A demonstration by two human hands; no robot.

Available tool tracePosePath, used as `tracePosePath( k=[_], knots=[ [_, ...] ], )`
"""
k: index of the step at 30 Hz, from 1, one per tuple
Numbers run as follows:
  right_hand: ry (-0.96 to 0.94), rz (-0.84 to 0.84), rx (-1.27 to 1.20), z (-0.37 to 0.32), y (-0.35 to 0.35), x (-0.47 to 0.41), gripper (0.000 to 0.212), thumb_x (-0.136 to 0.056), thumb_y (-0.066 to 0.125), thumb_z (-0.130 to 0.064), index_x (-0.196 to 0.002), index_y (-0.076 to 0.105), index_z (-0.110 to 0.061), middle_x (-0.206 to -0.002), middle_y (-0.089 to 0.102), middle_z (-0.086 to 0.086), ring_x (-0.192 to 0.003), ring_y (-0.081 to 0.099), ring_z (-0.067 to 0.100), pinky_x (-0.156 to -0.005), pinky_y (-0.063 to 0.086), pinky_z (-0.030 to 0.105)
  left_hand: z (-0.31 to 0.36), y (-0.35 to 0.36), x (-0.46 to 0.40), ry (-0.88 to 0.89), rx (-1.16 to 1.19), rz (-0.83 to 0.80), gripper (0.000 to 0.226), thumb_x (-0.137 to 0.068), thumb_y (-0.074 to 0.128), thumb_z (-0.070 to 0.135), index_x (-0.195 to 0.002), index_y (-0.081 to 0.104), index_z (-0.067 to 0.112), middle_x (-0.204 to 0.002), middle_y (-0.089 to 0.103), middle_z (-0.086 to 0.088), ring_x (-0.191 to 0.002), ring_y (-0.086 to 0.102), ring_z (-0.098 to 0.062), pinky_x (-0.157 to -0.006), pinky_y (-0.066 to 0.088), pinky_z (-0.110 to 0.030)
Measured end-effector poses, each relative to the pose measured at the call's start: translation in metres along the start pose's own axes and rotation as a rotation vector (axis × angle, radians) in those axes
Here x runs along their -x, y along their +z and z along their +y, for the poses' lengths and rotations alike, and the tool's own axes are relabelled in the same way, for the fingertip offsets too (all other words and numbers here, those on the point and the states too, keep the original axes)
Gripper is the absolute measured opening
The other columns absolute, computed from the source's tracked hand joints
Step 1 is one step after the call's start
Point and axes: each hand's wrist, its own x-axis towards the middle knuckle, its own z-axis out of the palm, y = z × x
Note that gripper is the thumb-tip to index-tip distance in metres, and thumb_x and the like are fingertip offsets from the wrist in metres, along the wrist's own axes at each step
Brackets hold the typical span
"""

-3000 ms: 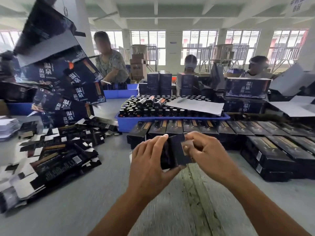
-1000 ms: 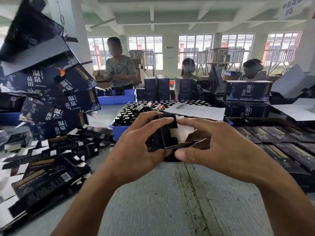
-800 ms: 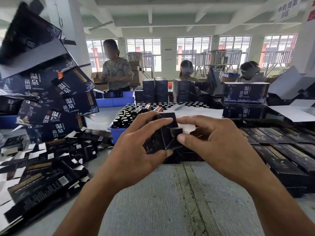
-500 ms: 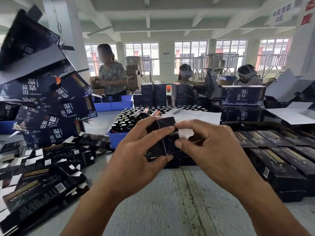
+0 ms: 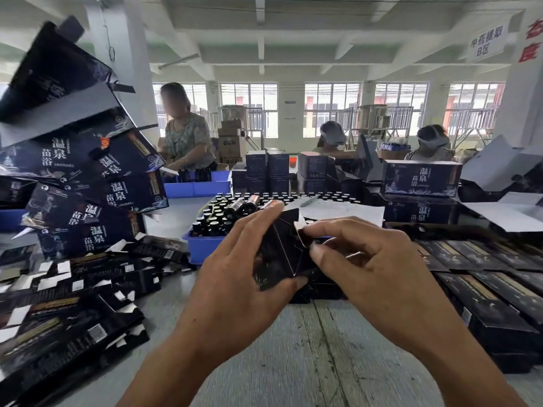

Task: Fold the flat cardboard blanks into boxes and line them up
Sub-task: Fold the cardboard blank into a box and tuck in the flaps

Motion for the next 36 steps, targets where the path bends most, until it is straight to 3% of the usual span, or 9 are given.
tracePosePath(
  k=[5, 10, 13, 16, 18, 21, 27, 32, 36],
  knots=[
    [0.062, 0.063, -0.064, 0.003, 0.000, -0.002, 0.014, -0.080, 0.071, -0.045, -0.094, 0.073, -0.043, -0.090, 0.070, -0.028, -0.081, 0.066, -0.006, -0.062, 0.044, 0.003, 0.007, 0.008, 0.004, -0.053, 0.079, 0.009, 0.096, -0.072, 0.080, 0.046, -0.139, 0.016, 0.074, -0.129, 0.033, 0.054, -0.109, 0.056, 0.015, -0.079, 0.038, 0.005],
    [0.102, 0.054, 0.003, 0.005, 0.000, -0.003, 0.026, -0.079, 0.071, -0.046, -0.104, 0.072, -0.038, -0.089, 0.068, -0.034, -0.081, 0.066, -0.011, -0.060, 0.047, 0.002, 0.008, 0.018, 0.005, -0.033, -0.003, -0.041, 0.088, -0.080, 0.080, 0.036, -0.149, 0.025, 0.049, -0.139, 0.029, 0.041, -0.124, 0.051, 0.001, -0.098, 0.044, -0.010],
    [0.095, 0.066, 0.013, 0.004, 0.002, -0.003, 0.020, -0.079, 0.071, -0.044, -0.097, 0.072, -0.037, -0.085, 0.069, -0.034, -0.080, 0.066, -0.011, -0.062, 0.049, 0.003, 0.006, 0.021, 0.006, -0.035, -0.001, -0.022, 0.084, -0.080, 0.081, 0.031, -0.146, 0.030, 0.044, -0.140, 0.038, 0.032, -0.125, 0.043, 0.010, -0.094, 0.037, 0.000],
    [0.066, 0.090, 0.021, 0.001, 0.005, -0.002, 0.017, -0.080, 0.072, -0.040, -0.097, 0.075, -0.036, -0.085, 0.069, -0.032, -0.081, 0.066, -0.011, -0.064, 0.048, 0.002, 0.004, 0.022, 0.005, -0.081, 0.079, -0.020, 0.082, -0.079, 0.081, 0.027, -0.143, 0.034, 0.045, -0.136, 0.045, 0.031, -0.122, 0.051, 0.005, -0.093, 0.048, -0.012],
    [0.053, 0.123, 0.026, -0.002, 0.008, 0.000, 0.019, -0.077, 0.069, -0.043, -0.095, 0.074, -0.038, -0.089, 0.068, -0.032, -0.084, 0.065, -0.012, -0.066, 0.046, 0.001, 0.004, 0.022, 0.005, -0.089, 0.113, -0.018, 0.080, -0.079, 0.081, 0.025, -0.143, 0.037, 0.043, -0.133, 0.049, 0.029, -0.121, 0.053, 0.005, -0.089, 0.048, -0.009],
    [0.036, 0.180, 0.063, -0.003, 0.011, 0.002, 0.014, -0.079, 0.072, -0.038, -0.093, 0.073, -0.039, -0.086, 0.069, -0.025, -0.083, 0.065, -0.009, -0.066, 0.050, 0.006, 0.005, 0.021, 0.005, -0.088, 0.124, -0.017, 0.079, -0.079, 0.081, 0.022, -0.142, 0.038, 0.041, -0.131, 0.050, 0.030, -0.120, 0.053, 0.007, -0.086, 0.042, -0.001],
    [-0.022, 0.247, 0.226, -0.003, 0.017, 0.004, 0.014, -0.084, 0.076, -0.031, -0.098, 0.076, -0.032, -0.085, 0.068, -0.020, -0.082, 0.064, -0.004, -0.069, 0.052, 0.012, 0.011, 0.018, 0.006, -0.096, 0.142, -0.033, 0.082, -0.077, 0.080, 0.025, -0.141, 0.036, 0.051, -0.132, 0.051, 0.029, -0.111, 0.064, -0.004, -0.088, 0.058, -0.026],
    [-0.019, 0.239, 0.234, -0.004, 0.018, 0.002, 0.022, -0.079, 0.069, -0.041, -0.099, 0.076, -0.034, -0.084, 0.067, -0.022, -0.085, 0.062, -0.006, -0.069, 0.051, 0.010, 0.011, 0.017, 0.006, -0.088, 0.128, -0.031, 0.082, -0.079, 0.082, 0.026, -0.141, 0.035, 0.051, -0.131, 0.050, 0.030, -0.110, 0.063, -0.003, -0.088, 0.056, -0.021],
    [0.087, 0.153, 0.052, 0.000, 0.008, 0.000, 0.030, -0.075, 0.068, -0.052, -0.102, 0.074, -0.040, -0.088, 0.072, -0.023, -0.081, 0.069, 0.000, -0.072, 0.060, 0.028, 0.012, 0.014, 0.006, -0.077, 0.113, 0.006, 0.083, -0.073, 0.077, 0.044, -0.139, 0.029, 0.056, -0.129, 0.047, 0.034, -0.114, 0.055, 0.006, -0.088, 0.052, -0.012]
  ],
)
